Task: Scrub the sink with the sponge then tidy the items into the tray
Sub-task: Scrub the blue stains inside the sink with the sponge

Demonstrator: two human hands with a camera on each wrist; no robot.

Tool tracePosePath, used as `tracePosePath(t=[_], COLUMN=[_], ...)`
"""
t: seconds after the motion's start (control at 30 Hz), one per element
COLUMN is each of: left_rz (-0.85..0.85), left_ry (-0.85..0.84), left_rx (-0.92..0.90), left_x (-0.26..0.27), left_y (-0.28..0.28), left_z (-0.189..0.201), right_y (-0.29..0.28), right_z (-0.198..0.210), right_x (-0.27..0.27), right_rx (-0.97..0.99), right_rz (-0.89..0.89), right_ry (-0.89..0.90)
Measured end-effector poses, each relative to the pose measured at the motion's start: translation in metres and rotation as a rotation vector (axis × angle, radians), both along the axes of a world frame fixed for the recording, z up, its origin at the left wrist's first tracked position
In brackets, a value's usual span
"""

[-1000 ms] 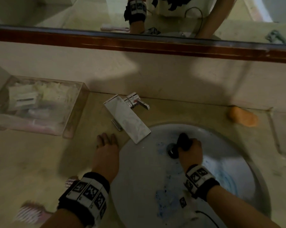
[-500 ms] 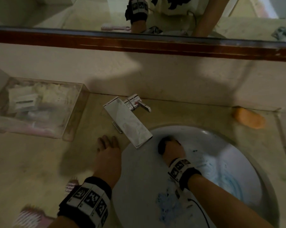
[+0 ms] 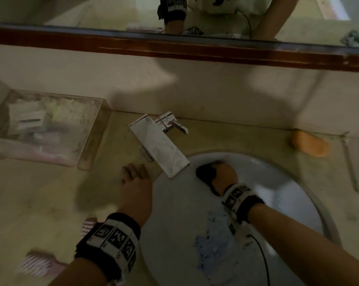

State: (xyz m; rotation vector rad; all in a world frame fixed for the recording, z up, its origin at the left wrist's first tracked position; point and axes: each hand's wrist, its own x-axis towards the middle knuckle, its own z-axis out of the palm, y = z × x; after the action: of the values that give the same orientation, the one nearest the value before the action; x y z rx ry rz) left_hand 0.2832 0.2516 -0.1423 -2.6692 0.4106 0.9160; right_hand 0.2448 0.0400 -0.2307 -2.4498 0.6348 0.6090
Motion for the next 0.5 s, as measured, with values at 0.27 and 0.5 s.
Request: tracePosePath(t=[0.27,0.5], left_rz=[0.006,-0.002], left_ry=[-0.006,-0.004], left_rx=[-0.003,0.024], left_x=[0.0,-0.001], left_y=[-0.001,-0.002], left_z=[-0.002,-0.002], right_y=[0.062,0.025], right_z=[-0.019,-0.011], right_x=[-0.02,-0.022], right_rx=[0.19,0.281], right_rz=[0.287,0.53], right_ry=[0.033,0.319])
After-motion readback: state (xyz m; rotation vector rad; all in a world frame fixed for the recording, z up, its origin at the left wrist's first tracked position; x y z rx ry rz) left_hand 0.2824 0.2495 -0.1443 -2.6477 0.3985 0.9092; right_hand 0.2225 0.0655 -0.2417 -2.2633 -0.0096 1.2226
